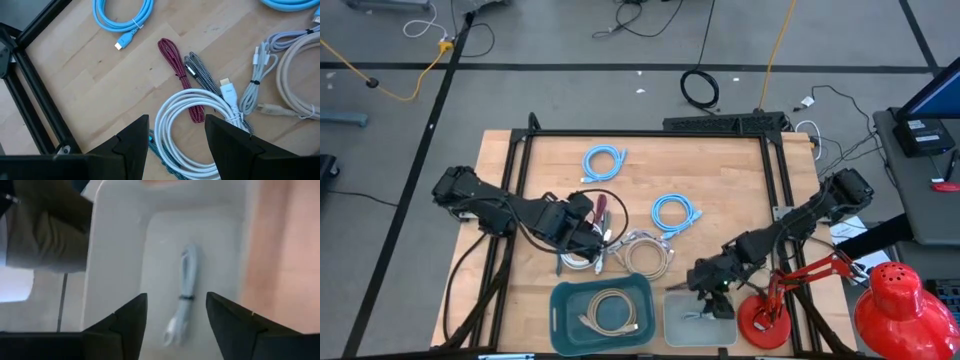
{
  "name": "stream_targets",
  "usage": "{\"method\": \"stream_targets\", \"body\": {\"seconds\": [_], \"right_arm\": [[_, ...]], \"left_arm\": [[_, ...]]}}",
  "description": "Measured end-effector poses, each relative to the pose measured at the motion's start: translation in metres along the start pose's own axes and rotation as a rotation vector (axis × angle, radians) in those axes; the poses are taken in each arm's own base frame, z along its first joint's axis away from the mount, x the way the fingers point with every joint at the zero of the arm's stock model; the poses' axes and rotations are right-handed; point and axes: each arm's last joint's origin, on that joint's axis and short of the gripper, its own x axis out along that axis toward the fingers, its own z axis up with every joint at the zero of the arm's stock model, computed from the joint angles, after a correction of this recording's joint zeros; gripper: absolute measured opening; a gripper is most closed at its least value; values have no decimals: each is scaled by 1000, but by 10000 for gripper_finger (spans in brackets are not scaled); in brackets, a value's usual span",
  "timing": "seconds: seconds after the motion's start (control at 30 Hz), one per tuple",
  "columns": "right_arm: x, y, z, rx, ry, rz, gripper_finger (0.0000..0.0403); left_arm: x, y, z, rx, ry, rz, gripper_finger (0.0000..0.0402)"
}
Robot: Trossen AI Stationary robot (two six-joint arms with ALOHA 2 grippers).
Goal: Pick & Place USB Port
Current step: Put the top large blue charger cable into the dark blue bin
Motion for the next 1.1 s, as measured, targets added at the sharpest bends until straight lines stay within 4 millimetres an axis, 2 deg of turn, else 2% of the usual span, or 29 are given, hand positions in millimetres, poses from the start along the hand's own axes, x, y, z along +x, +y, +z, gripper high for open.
{"method": "stream_targets", "body": {"seconds": [0.17, 0.3, 0.4, 0.5, 0.6, 0.67, 0.8, 0.93, 1.1], "right_arm": [[-20, -16, 27, -27, -99, -21, 192], [-40, -26, 52, -97, -194, -47, 180], [-53, -31, 66, -151, -260, -87, 172], [-59, -37, 69, -218, -254, -143, 166], [-62, -45, 60, -260, -164, -232, 161], [-67, -52, 55, -290, -117, -319, 158], [-83, -65, 60, -362, -161, -530, 150], [-100, -72, 65, -332, -228, -604, 138], [-124, -73, 55, -249, -236, -617, 127]], "left_arm": [[17, 15, 30, -68, 81, 30, 198], [38, 41, 66, -129, 111, 87, 198], [56, 62, 94, -159, 115, 68, 198], [68, 74, 118, -61, 58, 8, 198], [78, 85, 137, 105, -4, -10, 198], [90, 92, 148, 156, 3, -49, 198], [124, 101, 160, 153, 165, -174, 198], [158, 99, 157, 148, 396, -214, 198], [157, 80, 149, 184, 450, -298, 198]]}}
